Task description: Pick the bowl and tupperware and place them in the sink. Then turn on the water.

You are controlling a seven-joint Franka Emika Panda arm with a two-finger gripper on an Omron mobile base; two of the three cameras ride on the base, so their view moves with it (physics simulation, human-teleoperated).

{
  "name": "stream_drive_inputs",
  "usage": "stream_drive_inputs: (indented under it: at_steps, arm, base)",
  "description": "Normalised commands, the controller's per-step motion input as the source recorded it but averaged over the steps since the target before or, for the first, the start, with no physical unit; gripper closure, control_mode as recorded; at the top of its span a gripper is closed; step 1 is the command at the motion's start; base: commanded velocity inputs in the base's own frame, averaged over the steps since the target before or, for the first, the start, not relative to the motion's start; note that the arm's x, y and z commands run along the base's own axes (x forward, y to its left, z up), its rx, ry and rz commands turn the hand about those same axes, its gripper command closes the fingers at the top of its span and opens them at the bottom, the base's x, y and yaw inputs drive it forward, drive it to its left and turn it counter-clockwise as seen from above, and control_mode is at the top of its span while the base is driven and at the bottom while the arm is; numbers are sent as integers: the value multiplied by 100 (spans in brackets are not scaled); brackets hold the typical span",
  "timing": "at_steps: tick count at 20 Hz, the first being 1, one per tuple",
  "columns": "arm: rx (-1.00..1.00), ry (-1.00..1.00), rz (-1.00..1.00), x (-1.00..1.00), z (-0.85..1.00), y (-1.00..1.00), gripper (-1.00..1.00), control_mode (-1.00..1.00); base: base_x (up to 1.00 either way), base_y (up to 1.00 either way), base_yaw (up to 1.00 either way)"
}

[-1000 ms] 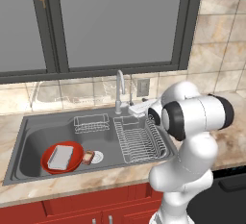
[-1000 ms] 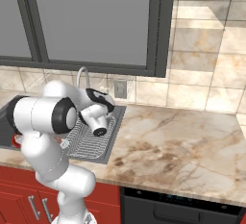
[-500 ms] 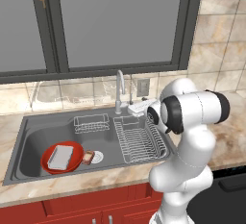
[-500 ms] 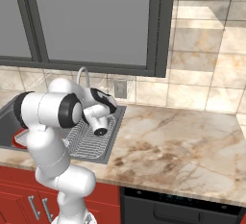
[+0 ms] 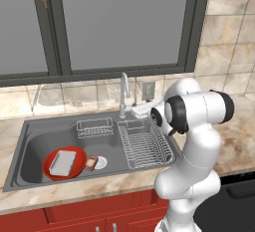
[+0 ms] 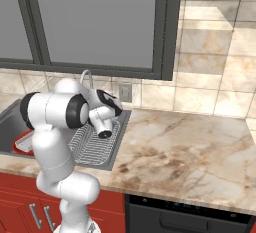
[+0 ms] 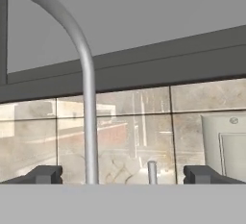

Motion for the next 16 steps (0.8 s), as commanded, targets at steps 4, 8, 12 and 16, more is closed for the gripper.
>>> stream_drive_inputs:
  at_steps: [4,8,12,16]
  arm:
    - [0,0,-3,33,-9,0,-100,-100]
    - [0,0,-2,25,-21,0,-100,-100]
    - [0,0,-1,21,-28,0,-100,-100]
    - [0,0,0,17,-25,0,-100,-100]
  base:
    - [0,0,0]
    - [0,0,0]
    - [0,0,0]
    - [0,0,0]
